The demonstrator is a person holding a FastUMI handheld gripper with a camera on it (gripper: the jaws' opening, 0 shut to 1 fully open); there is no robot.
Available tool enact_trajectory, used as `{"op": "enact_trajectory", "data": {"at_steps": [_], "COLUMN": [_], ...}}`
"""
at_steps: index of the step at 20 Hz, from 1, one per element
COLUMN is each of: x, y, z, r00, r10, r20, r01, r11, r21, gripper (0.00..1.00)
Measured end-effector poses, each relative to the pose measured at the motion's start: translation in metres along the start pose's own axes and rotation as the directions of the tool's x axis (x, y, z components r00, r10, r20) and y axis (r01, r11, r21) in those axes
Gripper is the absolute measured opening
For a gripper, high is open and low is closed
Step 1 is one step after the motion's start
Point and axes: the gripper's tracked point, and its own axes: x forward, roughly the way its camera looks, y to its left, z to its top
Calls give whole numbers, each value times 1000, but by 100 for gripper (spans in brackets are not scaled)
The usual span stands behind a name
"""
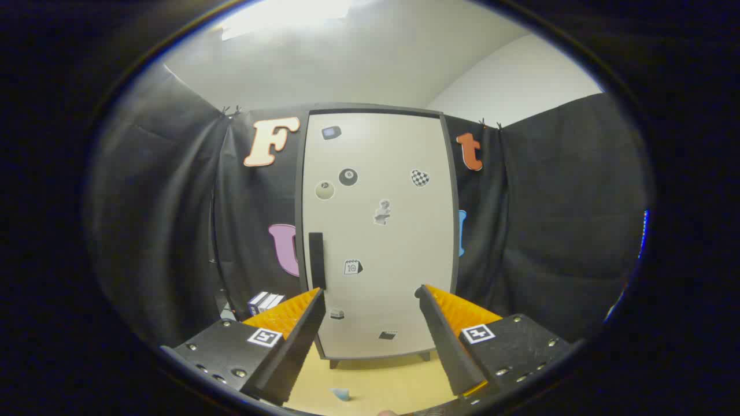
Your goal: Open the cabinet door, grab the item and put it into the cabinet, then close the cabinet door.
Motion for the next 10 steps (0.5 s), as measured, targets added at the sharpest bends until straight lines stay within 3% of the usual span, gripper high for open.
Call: {"op": "enact_trajectory", "data": {"at_steps": [10], "x": [16], "y": [18], "z": [-6], "r00": [999], "r10": [29], "r20": [-15], "r01": [-29], "r11": [1000], "r21": [-11], "gripper": [97]}}
